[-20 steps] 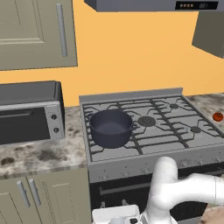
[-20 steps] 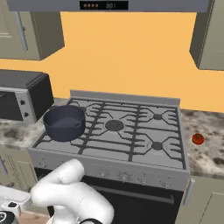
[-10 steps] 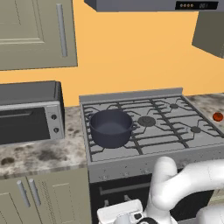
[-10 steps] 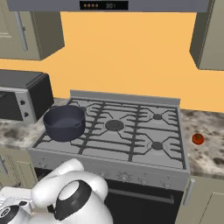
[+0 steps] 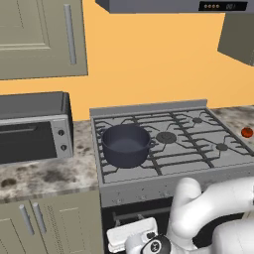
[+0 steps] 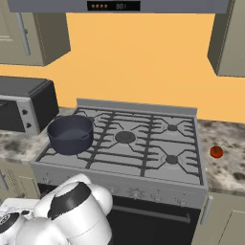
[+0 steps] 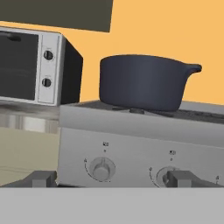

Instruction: Turn on the burner for the pot on the stove. Wait thirty seconds for the pot to heat up. Then add the tomato to the pot.

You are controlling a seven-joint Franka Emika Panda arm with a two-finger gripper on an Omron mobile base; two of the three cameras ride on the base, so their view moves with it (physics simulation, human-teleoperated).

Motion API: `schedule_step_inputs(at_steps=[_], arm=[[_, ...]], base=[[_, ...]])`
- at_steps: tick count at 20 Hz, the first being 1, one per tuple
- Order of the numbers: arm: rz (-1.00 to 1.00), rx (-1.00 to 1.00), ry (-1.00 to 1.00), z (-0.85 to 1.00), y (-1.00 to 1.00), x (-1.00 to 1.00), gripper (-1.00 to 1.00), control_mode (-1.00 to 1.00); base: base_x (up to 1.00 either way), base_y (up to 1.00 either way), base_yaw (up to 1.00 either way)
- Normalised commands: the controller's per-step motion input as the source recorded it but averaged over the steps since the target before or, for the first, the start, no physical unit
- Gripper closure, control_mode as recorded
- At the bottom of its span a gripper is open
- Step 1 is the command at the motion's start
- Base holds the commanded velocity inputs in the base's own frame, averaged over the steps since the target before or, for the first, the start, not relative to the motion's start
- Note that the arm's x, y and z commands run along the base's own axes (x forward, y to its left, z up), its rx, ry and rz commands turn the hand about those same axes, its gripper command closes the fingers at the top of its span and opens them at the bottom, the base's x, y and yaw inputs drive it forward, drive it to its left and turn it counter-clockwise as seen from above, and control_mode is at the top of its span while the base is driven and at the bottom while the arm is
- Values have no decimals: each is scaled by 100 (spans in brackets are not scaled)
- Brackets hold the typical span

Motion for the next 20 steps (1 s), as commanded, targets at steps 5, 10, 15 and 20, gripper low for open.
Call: schedule_step_inputs(at_steps=[5, 10, 15, 20], arm=[[-5, 0, -1, 0, 0, 35, -100, -100], [-1, 2, -16, 20, 0, 2, -100, -100], [0, 0, 0, 1, 0, 0, -100, -100], [0, 12, 0, 32, -21, 2, -100, -100]], base=[[0, 0, 0], [0, 0, 0], [0, 0, 0], [0, 0, 0]])
